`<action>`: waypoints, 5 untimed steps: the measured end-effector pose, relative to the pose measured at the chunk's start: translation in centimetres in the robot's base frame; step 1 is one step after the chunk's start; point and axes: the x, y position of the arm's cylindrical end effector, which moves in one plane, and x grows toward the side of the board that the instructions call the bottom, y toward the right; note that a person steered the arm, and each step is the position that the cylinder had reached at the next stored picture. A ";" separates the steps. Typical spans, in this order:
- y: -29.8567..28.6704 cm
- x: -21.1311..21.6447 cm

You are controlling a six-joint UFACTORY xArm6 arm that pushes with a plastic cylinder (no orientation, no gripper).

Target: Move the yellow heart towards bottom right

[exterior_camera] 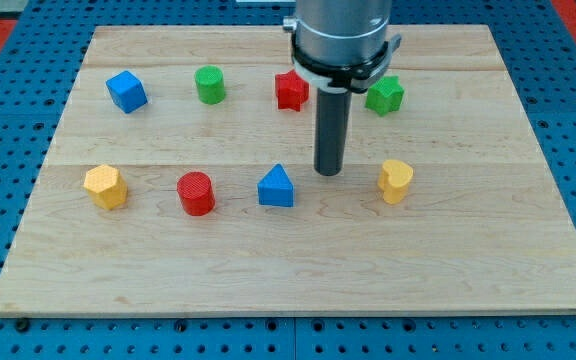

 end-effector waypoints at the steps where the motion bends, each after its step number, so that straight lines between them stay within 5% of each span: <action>1: 5.7 0.9; 2: 12.0 2.5; 5: 4.6 4.3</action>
